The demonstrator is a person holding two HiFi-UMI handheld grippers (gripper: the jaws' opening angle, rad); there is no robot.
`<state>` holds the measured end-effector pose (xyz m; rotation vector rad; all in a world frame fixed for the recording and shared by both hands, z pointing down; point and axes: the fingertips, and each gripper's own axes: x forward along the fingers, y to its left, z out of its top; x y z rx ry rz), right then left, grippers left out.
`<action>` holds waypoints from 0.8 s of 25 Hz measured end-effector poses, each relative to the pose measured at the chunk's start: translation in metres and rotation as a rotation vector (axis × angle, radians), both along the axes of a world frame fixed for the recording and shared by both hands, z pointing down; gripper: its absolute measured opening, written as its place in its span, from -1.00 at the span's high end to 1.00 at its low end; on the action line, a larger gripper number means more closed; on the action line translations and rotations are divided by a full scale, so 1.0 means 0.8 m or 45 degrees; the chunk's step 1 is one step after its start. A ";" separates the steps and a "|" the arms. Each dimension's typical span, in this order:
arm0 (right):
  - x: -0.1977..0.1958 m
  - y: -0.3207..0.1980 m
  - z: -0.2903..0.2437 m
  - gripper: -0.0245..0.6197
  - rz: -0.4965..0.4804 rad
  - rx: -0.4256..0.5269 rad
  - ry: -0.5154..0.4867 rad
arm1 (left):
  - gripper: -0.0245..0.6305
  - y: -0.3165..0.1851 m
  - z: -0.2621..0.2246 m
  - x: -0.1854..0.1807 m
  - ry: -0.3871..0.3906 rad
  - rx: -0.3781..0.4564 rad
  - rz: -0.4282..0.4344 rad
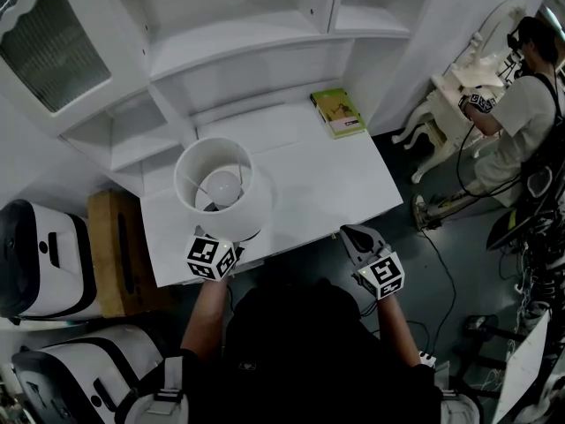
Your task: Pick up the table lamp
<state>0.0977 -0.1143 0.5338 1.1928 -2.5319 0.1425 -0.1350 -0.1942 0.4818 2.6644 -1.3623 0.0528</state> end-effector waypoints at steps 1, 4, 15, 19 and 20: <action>0.000 0.001 0.001 0.90 0.004 0.001 -0.004 | 0.59 0.002 -0.002 0.000 0.001 0.004 0.004; 0.001 -0.001 0.003 0.90 0.013 0.003 -0.006 | 0.59 0.004 -0.008 0.001 0.003 0.016 0.010; 0.011 -0.003 0.009 0.90 0.033 0.005 0.003 | 0.59 0.009 -0.019 0.009 0.006 0.035 0.024; 0.023 0.000 0.010 0.90 0.047 0.001 0.002 | 0.59 0.010 -0.022 0.015 0.007 0.037 0.027; 0.026 0.001 0.010 0.90 0.053 0.000 0.005 | 0.59 0.010 -0.022 0.017 0.007 0.035 0.030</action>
